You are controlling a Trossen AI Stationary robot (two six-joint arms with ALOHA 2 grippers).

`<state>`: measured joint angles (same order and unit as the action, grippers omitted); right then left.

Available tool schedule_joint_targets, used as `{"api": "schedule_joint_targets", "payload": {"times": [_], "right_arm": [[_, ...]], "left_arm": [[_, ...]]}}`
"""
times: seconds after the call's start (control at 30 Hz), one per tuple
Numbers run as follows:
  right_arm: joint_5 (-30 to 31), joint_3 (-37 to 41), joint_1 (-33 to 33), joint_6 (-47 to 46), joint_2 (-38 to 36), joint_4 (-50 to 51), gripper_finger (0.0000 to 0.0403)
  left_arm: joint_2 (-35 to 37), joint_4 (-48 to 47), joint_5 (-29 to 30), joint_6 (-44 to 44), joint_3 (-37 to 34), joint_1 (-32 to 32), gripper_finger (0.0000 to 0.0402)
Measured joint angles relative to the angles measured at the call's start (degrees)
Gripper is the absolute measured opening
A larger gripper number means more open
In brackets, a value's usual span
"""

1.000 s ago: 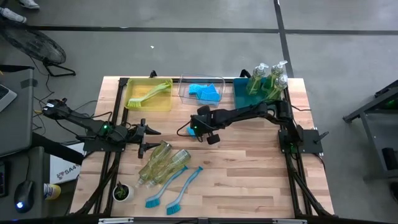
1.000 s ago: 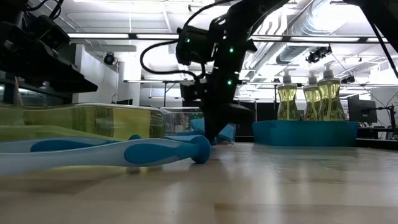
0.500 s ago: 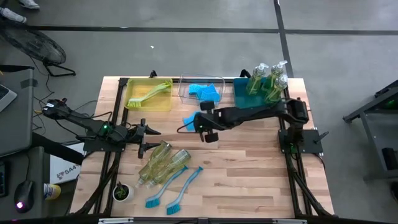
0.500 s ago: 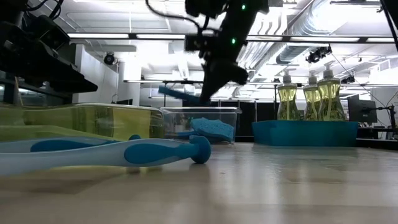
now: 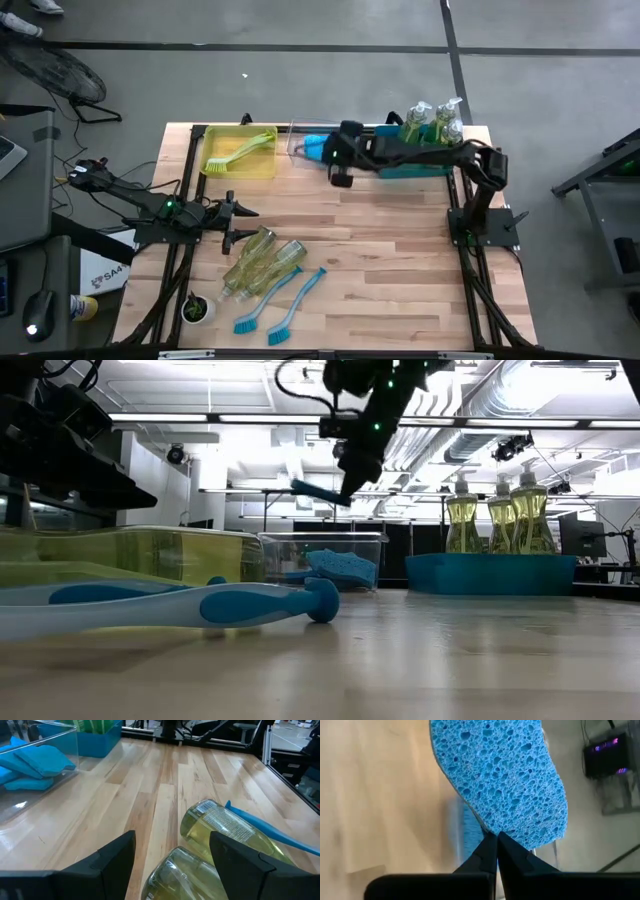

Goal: Pick & Place Kitchen Sink Supplies
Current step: Put the sponge into the transparent bin

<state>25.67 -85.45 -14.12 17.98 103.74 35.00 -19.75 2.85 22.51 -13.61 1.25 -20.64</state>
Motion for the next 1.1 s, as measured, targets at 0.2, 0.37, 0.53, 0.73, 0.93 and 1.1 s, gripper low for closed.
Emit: {"api": "schedule_joint_targets", "payload": {"times": [0.2, 0.37, 0.53, 0.73, 0.93, 1.1], "right_arm": [[-9.5, 0.0, -7.7, 0.0, 0.0, -0.1, 0.0], [-18.0, 0.0, -13.1, 0.3, 0.1, -0.1, 0.0], [-25.9, 0.0, -17.2, 0.5, 0.1, -0.2, 0.0], [-28.3, 0.0, -18.6, 1.7, 2.1, -0.6, 0.0], [-25.9, 0.0, -18.5, 3.0, 4.6, -1.2, 0.0], [-24.6, 0.0, -18.5, 3.1, 5.1, -2.0, 0.0]], "left_arm": [[0.0, 0.0, 0.0, 0.0, 0.0, 0.0, 0.025], [0.0, 0.0, 0.0, 0.0, 0.0, 0.0, 0.025], [0.0, 0.0, 0.0, 0.0, 0.0, 0.0, 0.025], [0.0, 0.0, 0.0, 0.0, 0.0, 0.0, 0.025], [0.0, 0.0, 0.0, 0.0, 0.0, 0.0, 0.025], [0.0, 0.0, 0.0, 0.0, 0.0, 0.0, 0.025]]}}
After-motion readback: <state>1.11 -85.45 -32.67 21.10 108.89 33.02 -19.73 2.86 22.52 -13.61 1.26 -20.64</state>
